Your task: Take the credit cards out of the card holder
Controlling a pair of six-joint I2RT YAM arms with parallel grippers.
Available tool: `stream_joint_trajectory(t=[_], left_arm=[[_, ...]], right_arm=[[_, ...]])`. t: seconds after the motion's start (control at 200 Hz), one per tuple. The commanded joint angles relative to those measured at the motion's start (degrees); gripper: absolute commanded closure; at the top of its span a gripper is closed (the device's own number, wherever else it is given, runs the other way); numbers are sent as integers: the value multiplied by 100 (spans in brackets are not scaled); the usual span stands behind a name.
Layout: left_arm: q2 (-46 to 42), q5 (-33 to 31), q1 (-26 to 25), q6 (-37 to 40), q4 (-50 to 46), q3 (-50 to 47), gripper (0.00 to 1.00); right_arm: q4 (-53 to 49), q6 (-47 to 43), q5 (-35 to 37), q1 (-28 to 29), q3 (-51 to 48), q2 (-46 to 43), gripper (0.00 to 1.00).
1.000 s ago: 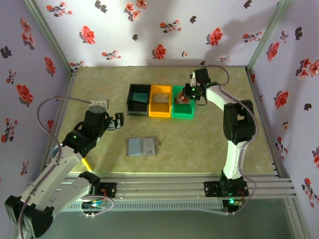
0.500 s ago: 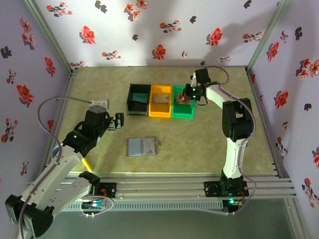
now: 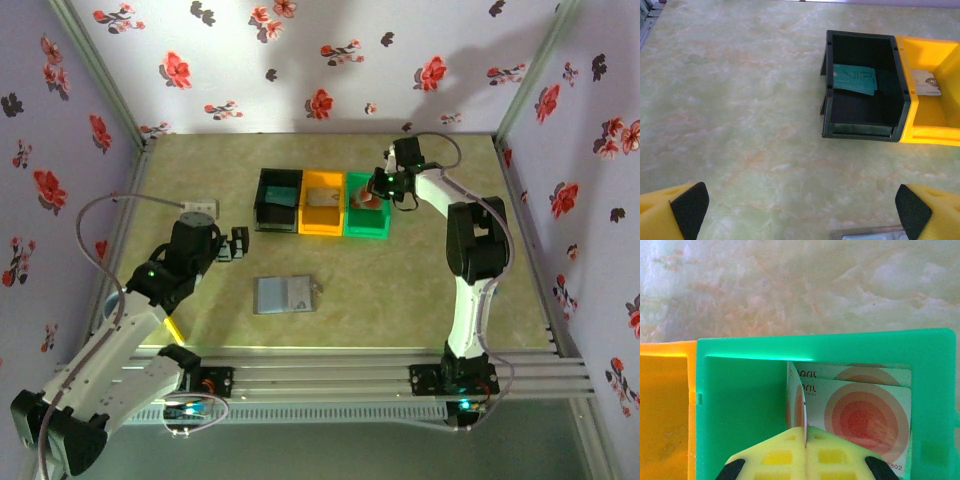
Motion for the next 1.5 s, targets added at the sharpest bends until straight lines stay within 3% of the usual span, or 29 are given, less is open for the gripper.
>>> stream_joint_trajectory(t=[0.0, 0.295, 1.285, 1.495], left_arm=[[23, -120, 67, -3, 4, -40, 0], [55, -114, 63, -11, -2, -36, 0], [108, -111, 61, -28, -34, -18, 0], [207, 33, 60, -13, -260, 136, 0]], right_arm=[[-205, 15, 174, -61, 152, 113, 92], [-272, 45, 335, -63, 156, 30, 85], [-69, 348, 551, -71, -44, -847, 77], [388, 540, 344, -47, -545, -1510, 63]])
